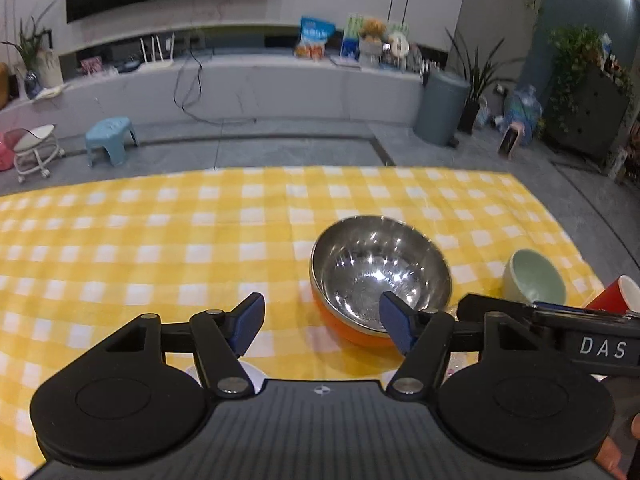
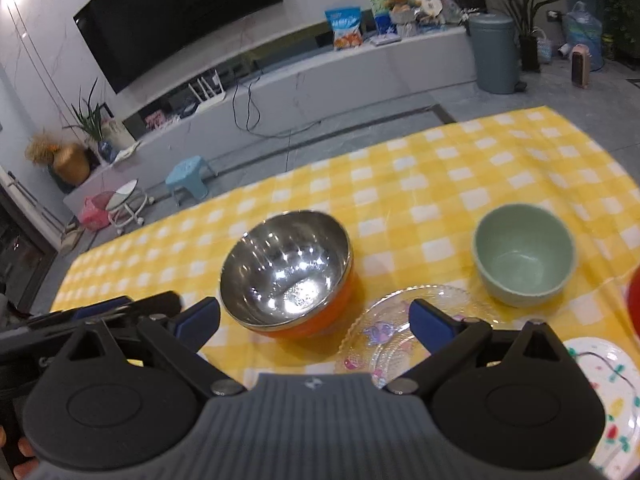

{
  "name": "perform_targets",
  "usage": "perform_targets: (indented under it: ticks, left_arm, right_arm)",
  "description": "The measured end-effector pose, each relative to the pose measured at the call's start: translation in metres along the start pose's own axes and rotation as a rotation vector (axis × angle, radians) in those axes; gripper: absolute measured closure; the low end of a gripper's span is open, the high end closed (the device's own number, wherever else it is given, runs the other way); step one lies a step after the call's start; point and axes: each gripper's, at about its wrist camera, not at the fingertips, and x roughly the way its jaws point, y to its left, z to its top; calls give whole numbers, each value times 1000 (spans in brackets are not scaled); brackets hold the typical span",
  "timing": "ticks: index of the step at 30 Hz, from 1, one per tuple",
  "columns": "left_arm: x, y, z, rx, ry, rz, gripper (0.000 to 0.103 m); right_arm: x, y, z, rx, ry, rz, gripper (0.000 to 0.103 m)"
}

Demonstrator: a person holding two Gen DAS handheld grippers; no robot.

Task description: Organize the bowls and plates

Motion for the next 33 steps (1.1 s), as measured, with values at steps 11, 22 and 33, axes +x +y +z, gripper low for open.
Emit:
perform_targets:
  ticks: [11,22,33]
  left_arm:
    - [42,29,-5,-137,64,-45,53]
    - [41,27,-3,-159,64,-112,92]
    - [25,2,0,-32,-12,-52,93]
  right_arm:
    - [49,-19,-6,-37,-2,-40,36]
    - [61,-15,-14,-56,29,4,76]
    - [56,-17,-15,-8,44,-16,86]
